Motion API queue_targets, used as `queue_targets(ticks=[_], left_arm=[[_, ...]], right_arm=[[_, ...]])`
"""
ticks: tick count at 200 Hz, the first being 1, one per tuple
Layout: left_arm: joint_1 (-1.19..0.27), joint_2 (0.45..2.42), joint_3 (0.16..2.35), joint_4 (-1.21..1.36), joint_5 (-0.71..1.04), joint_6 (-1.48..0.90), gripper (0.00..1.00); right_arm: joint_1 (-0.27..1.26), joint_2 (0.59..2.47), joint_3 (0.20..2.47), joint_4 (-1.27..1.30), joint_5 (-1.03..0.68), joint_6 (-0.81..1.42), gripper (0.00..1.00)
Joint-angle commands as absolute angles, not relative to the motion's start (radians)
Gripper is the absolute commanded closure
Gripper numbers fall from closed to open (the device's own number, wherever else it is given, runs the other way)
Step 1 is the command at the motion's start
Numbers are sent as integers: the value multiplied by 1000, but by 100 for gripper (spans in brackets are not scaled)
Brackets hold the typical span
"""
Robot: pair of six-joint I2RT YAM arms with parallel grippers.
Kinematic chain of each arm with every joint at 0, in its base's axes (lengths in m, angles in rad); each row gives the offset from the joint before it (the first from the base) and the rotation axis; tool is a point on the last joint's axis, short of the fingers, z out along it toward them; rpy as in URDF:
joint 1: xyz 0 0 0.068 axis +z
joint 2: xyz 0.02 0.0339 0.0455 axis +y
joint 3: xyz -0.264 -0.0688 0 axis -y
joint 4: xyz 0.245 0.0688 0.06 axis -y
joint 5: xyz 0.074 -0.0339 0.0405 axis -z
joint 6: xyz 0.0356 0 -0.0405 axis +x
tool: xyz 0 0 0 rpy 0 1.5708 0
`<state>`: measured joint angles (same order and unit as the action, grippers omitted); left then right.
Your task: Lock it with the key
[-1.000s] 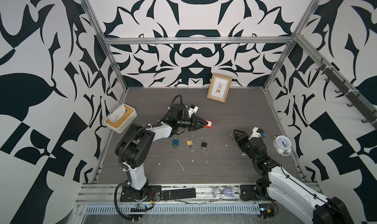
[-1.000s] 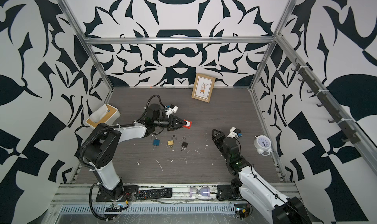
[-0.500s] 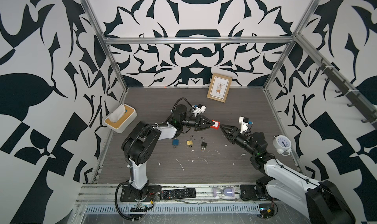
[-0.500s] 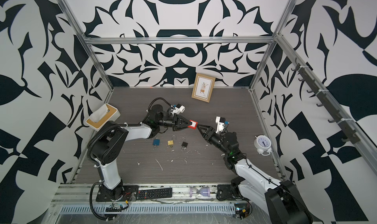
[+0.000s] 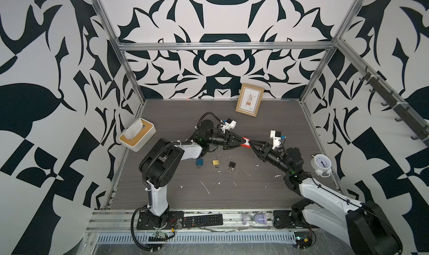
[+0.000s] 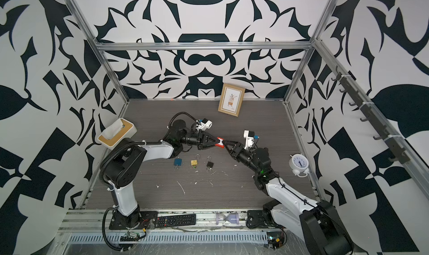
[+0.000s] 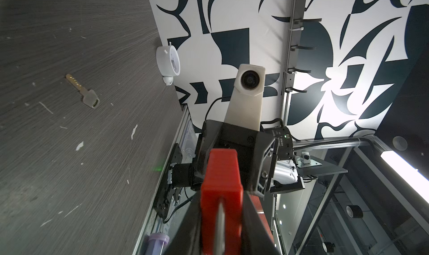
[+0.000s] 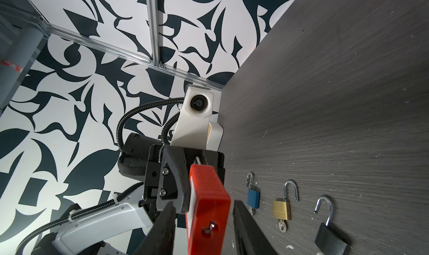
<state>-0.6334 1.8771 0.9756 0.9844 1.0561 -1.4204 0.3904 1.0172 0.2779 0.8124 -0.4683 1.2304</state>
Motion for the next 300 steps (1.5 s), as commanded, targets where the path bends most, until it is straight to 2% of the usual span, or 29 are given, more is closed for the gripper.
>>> queue_targets(ticks=[1,40,70,85,95,109,113,120,124,126,127,130,149,167,183,196,207,225,233,241,248,259,281,300], left_arm=[[-644,1870,1001,1039,1075,-1434,100],[-651,1876,1002,1041,1077,-1437,100],[-650,1876,1003,1044,1079,-1439,100],[-650,1876,1002,1042,1077,-1439,100],[-650,1877,1003,1041,1077,-1439,100],[-648,1881,1009,1024,1075,-1431,100],[-646,1882,1011,1015,1075,-1425,82],[-640,1882,1017,980,1075,-1403,44],[-635,1878,1019,949,1071,-1381,28],[-633,1876,1020,926,1068,-1365,9],[-632,1874,1021,914,1066,-1357,4],[-626,1868,1022,873,1059,-1327,0],[-590,1795,1054,468,965,-1050,1],[-569,1704,1133,-32,725,-776,1],[-554,1633,1149,-192,553,-662,1],[-527,1576,1119,-211,470,-653,1],[-490,1545,1094,-209,467,-669,1],[-371,1557,1030,-109,680,-824,1],[-313,1581,968,20,805,-933,1],[-280,1606,871,304,908,-1071,1],[-262,1623,797,536,933,-1181,1],[-249,1638,737,688,930,-1250,1],[-257,1606,733,596,908,-1172,1],[-265,1538,768,366,836,-1029,1]], right_arm=[[393,1025,318,869,-476,1232,58],[395,1095,316,992,-495,1299,60],[397,1106,313,1018,-497,1313,70],[398,1098,305,1019,-492,1318,79],[398,1091,305,1013,-494,1317,89],[397,1083,304,1008,-494,1319,96],[397,1081,303,1005,-494,1318,97],[397,1076,302,994,-490,1316,100],[397,1071,304,980,-486,1314,100],[397,1070,304,971,-483,1313,100],[397,1068,304,965,-481,1312,100],[397,1062,304,952,-475,1309,100],[398,1013,285,835,-373,1299,100],[403,937,252,706,-222,1301,100],[420,871,253,584,-108,1257,100],[441,836,276,479,-30,1213,100],[448,834,294,401,12,1209,100],[453,852,276,389,62,1242,100],[463,862,266,390,90,1255,100],[475,864,254,390,127,1266,100],[494,862,243,390,171,1273,100],[522,859,233,391,253,1271,100],[555,866,240,386,317,1241,100],[558,900,244,399,324,1237,100]])
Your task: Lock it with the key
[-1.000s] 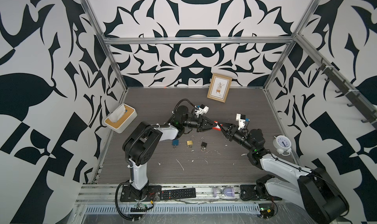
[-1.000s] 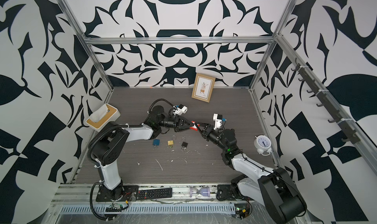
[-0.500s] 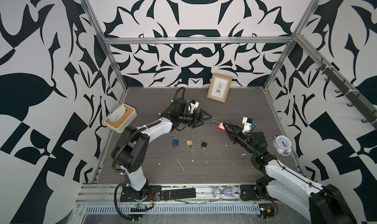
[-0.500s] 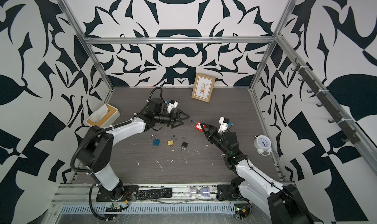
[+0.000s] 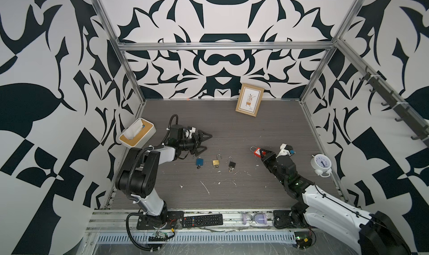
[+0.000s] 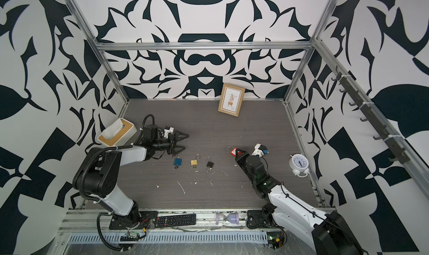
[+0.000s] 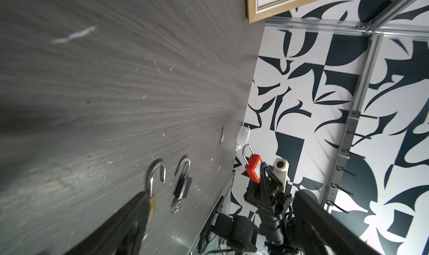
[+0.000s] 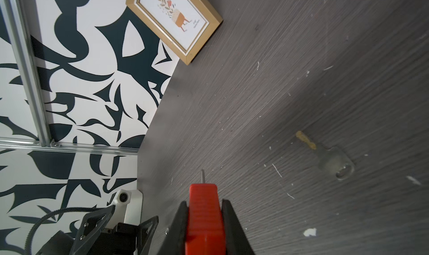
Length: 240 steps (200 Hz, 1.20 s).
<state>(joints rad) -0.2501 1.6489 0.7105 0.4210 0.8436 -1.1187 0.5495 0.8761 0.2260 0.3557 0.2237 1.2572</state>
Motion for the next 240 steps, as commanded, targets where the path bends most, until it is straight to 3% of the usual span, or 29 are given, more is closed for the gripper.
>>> queue_targets(ticks=[1,23,50,123,152,171,240], left_arm=[[-265,1533,772,354,830,-1022,1],[-276,1468,824,118,725,-885,1],[-280,1435,838,16,654,-852,1],[-284,1386,793,74,624,-893,4],[-284,1433,811,122,761,-879,2],[-293,1438,806,137,755,-868,1],[-317,1416,808,95,694,-813,1]], right_arm=[[557,901,243,400,325,1237,100],[561,963,245,429,335,1252,100],[568,1048,259,472,361,1264,100],[590,1238,259,548,455,1399,100],[603,1256,231,573,469,1439,100],[613,1250,210,570,471,1457,92],[620,1175,149,489,504,1492,82]])
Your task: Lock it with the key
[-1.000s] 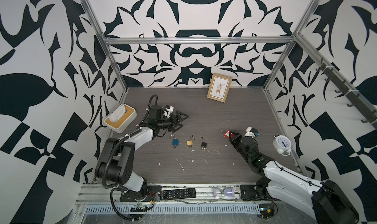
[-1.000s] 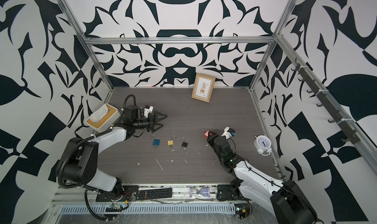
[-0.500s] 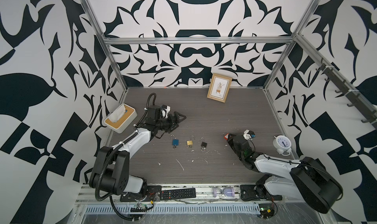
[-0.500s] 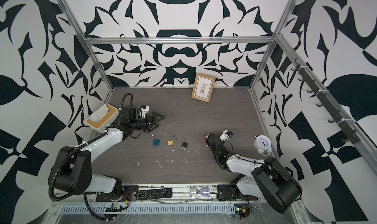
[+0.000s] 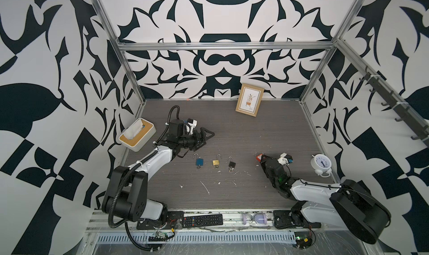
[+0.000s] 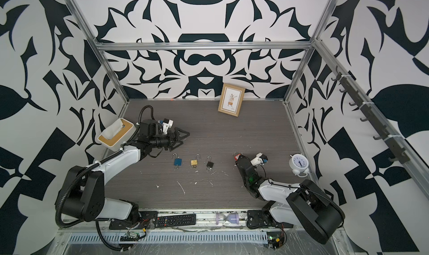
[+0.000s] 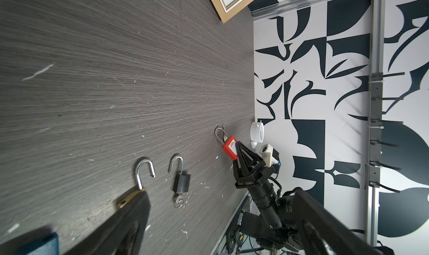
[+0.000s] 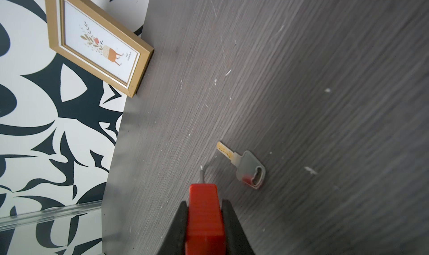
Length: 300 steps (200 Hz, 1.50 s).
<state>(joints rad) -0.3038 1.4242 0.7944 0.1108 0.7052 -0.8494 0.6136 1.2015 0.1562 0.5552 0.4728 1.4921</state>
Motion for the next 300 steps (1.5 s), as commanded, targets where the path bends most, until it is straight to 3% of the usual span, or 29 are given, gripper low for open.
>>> queue_targets(ticks=[1,58,118,203,226,300], left_arm=[[-318,1416,810,93,694,-812,1],[-342,1437,820,94,698,-800,4],[-344,1439,813,95,706,-796,5],[-347,1423,798,98,705,-782,4],[-347,1422,796,90,707,-774,4],[-347,1401,764,106,702,-767,4]], right_arm=[[621,1173,150,486,504,1491,82],[620,1187,161,451,472,1497,74],[620,1288,170,551,429,1518,72],[621,1234,170,507,413,1512,60],[621,1179,168,455,396,1501,59],[620,758,247,-95,468,1375,53]])
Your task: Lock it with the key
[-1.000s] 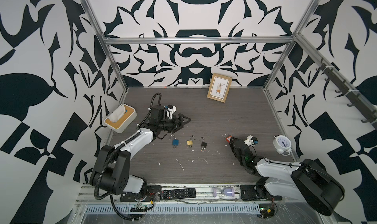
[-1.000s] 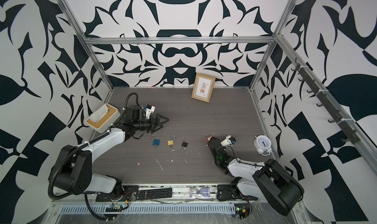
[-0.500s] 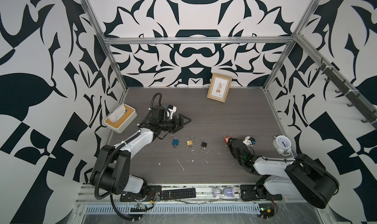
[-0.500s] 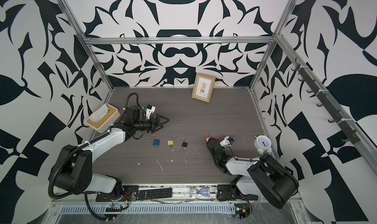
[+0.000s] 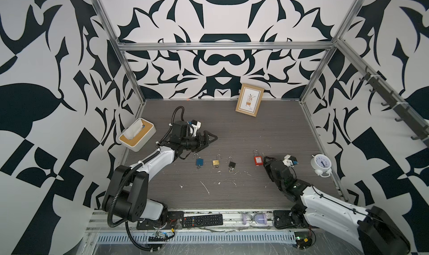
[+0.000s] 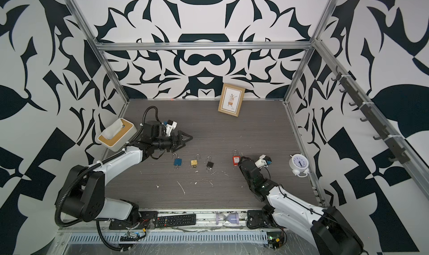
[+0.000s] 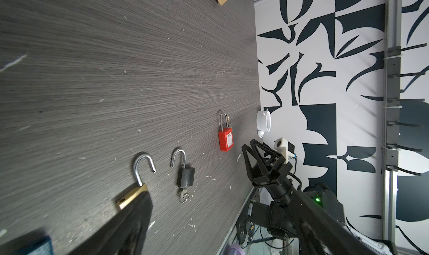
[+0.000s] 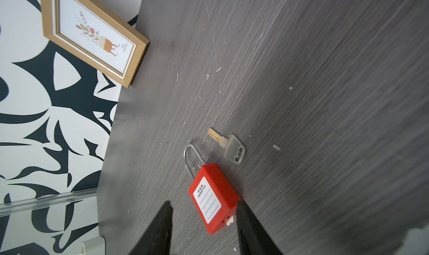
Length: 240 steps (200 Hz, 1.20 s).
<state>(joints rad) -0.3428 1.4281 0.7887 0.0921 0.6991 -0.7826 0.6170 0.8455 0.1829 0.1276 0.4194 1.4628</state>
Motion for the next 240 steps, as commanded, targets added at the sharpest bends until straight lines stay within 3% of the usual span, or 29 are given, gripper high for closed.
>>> queue_targets(ticks=[1,28,78,140,186,240], left_arm=[[-347,1401,763,106,702,-767,4],[-347,1379,743,115,705,-767,5],[-347,1312,702,146,694,-768,5],[-347,1136,592,148,596,-762,4],[-347,1132,569,153,604,-757,4],[-347,1132,550,185,609,-771,5]], right_arm=[[621,755,251,-101,468,1370,53],[622,782,401,-233,431,1130,54],[664,1110,696,-333,298,888,53],[797,1369,871,-422,297,930,51],[863,1620,1073,-527,236,957,48],[895,1716,1145,-564,248,1005,41]])
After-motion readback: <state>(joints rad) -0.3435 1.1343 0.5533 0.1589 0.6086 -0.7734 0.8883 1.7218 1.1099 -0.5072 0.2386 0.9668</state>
